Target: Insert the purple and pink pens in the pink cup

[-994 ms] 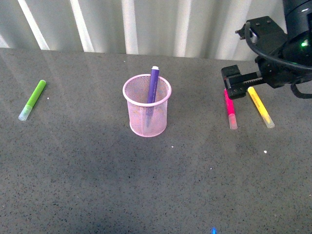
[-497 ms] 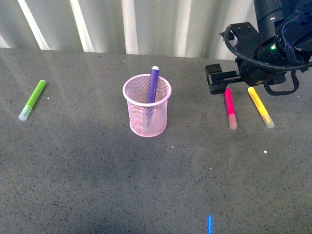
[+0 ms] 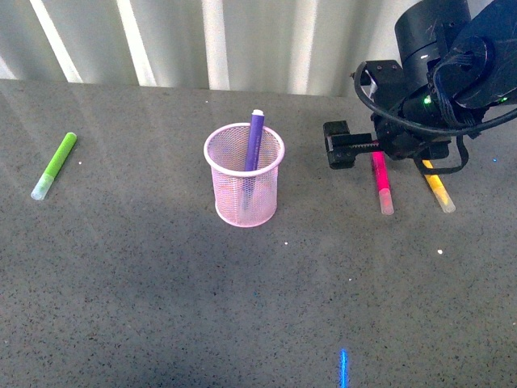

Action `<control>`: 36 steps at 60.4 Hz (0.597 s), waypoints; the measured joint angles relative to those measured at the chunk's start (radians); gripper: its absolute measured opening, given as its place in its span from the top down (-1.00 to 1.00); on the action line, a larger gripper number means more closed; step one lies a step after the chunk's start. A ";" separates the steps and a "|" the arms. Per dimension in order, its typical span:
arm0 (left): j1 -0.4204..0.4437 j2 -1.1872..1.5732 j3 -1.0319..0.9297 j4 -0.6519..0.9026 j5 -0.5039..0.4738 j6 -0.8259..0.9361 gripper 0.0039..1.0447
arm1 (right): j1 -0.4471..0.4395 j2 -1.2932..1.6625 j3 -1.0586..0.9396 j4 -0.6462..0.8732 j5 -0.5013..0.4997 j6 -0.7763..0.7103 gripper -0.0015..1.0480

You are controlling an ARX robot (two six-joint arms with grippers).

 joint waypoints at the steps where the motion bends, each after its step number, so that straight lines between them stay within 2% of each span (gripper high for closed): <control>1: 0.000 0.000 0.000 0.000 0.000 0.000 -0.88 | 0.000 0.002 0.000 0.003 0.000 0.000 -0.87; 27: 0.000 0.000 0.000 0.000 0.000 0.000 -0.88 | -0.033 0.040 0.027 0.008 -0.001 0.010 -0.86; 29: 0.000 0.000 0.000 0.000 0.000 0.000 -0.88 | -0.034 0.042 0.028 0.008 0.001 0.011 -0.84; 36: 0.000 0.000 0.000 0.000 0.000 0.000 -0.88 | -0.035 0.044 0.030 0.008 -0.002 0.017 -0.52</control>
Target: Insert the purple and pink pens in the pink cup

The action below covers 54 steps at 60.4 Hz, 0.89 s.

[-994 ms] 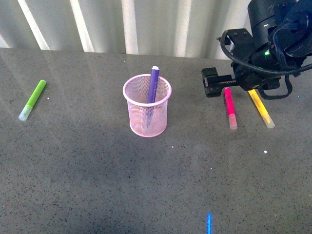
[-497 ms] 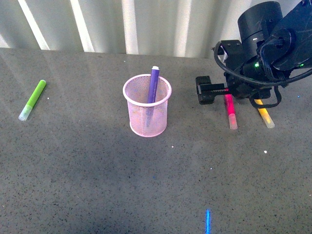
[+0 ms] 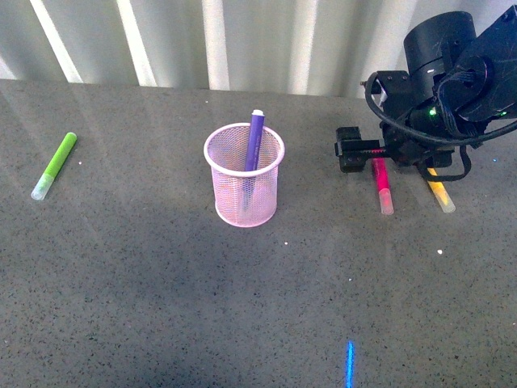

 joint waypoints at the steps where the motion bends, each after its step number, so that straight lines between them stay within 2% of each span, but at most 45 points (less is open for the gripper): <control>1: 0.000 0.000 0.000 0.000 0.000 0.000 -0.88 | 0.000 0.000 0.000 0.000 -0.001 0.000 -0.48; 14: 0.000 0.000 0.000 0.000 0.000 0.000 -0.88 | -0.004 0.003 0.000 0.010 -0.014 0.007 0.12; 27: 0.000 0.000 0.000 0.000 0.000 0.000 -0.88 | -0.023 0.005 -0.036 0.104 -0.062 0.036 0.70; 38: 0.000 0.000 0.000 0.000 0.000 0.000 -0.88 | -0.035 -0.024 -0.126 0.270 -0.128 0.062 0.77; 54: 0.000 0.000 0.000 0.000 0.000 0.000 -0.88 | 0.019 -0.197 -0.307 0.695 -0.235 -0.040 0.77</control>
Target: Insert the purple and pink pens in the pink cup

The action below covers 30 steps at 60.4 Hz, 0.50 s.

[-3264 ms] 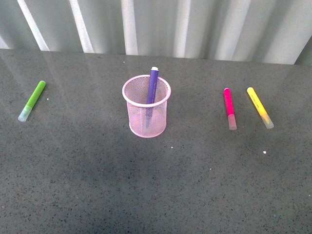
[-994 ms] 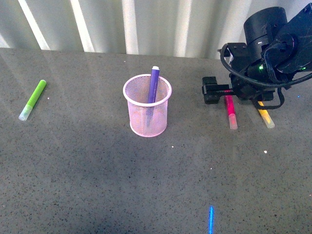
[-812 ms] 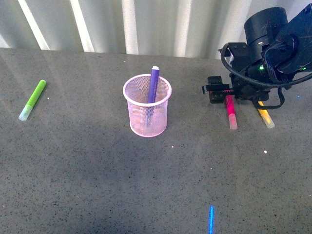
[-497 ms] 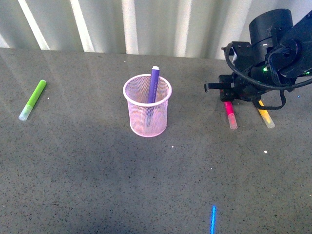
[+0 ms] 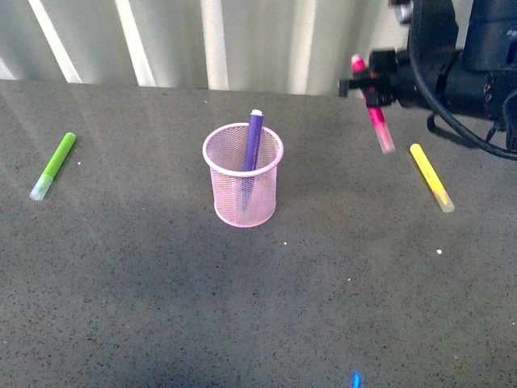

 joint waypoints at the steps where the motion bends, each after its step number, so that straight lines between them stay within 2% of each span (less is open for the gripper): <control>1: 0.000 0.000 0.000 0.000 0.000 0.000 -0.88 | 0.013 -0.021 -0.017 0.053 -0.014 -0.005 0.77; 4: 0.000 0.000 0.000 0.000 0.000 0.000 -0.88 | 0.034 -0.051 -0.039 0.121 -0.027 -0.005 0.77; 9: 0.000 0.000 0.000 0.000 0.000 0.000 -0.88 | 0.112 -0.119 -0.100 0.325 -0.045 0.001 0.77; 14: 0.000 0.000 0.000 0.000 0.000 0.000 -0.88 | 0.171 -0.130 -0.129 0.435 -0.033 0.008 0.77; 21: 0.000 0.000 0.000 0.000 0.000 0.000 -0.88 | 0.233 -0.110 -0.134 0.499 0.022 0.005 0.77; 30: 0.000 0.000 0.000 0.000 0.000 0.000 -0.88 | 0.276 -0.030 -0.098 0.534 0.043 0.005 0.77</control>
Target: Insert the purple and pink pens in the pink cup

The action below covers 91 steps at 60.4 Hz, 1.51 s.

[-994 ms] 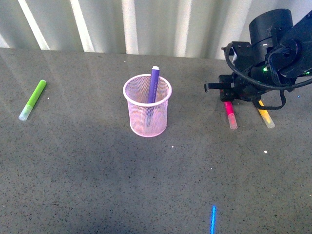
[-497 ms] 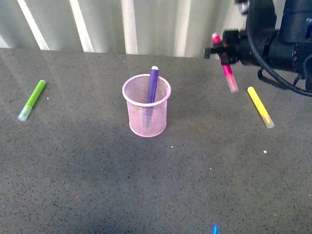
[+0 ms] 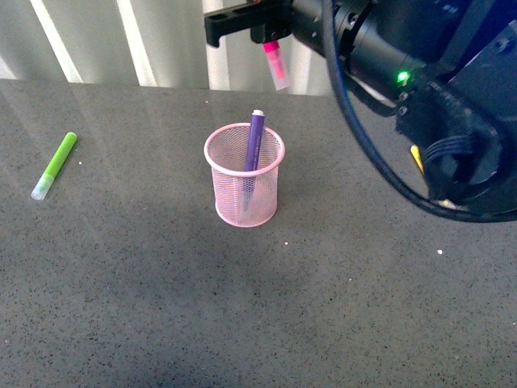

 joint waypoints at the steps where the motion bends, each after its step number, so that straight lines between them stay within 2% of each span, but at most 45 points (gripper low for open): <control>1: 0.000 0.000 0.000 0.000 0.000 0.000 -0.88 | 0.006 0.018 0.010 0.001 0.000 0.007 0.77; 25: 0.000 0.000 0.000 0.000 0.000 0.000 -0.88 | 0.059 0.106 0.138 -0.035 0.006 0.072 0.77; 75: 0.000 0.000 0.000 0.000 0.000 0.000 -0.88 | 0.059 0.220 0.174 -0.073 -0.003 0.084 0.76; 91: 0.000 0.000 0.000 0.000 0.000 0.000 -0.88 | 0.059 0.213 0.136 -0.103 0.022 0.089 -0.12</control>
